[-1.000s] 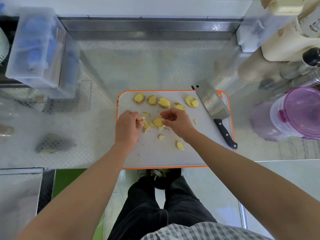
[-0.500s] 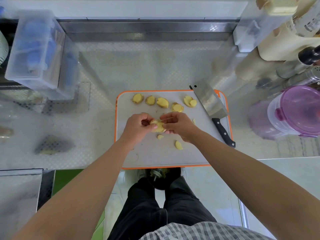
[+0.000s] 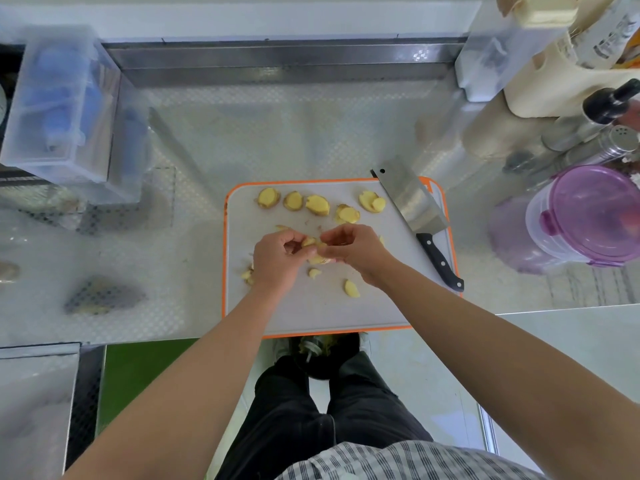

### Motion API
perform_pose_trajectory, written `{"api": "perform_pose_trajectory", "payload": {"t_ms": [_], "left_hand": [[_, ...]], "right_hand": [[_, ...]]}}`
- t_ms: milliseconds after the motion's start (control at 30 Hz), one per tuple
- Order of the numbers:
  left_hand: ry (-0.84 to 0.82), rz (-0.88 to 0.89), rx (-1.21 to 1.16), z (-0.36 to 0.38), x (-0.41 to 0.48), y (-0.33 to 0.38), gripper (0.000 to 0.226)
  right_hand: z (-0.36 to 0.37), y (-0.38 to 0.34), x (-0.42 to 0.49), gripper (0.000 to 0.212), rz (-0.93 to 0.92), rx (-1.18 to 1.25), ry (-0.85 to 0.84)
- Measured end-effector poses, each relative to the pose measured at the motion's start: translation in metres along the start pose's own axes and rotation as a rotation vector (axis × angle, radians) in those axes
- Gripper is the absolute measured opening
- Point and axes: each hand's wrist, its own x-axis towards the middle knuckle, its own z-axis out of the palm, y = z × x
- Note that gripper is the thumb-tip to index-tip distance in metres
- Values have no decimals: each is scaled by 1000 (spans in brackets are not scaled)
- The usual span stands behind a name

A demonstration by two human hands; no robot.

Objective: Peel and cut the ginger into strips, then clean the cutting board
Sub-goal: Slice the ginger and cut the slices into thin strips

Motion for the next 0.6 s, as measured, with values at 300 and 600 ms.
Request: {"api": "perform_pose_trajectory", "payload": {"t_ms": [300,600], "left_hand": [[21,179,545,-21,6,-15,29],[40,134,799,0,3,-2,50]], "right_hand": [[-22,10,5,16,-43,-236,234],[-24,13,2,20,-113,-367,257]]}}
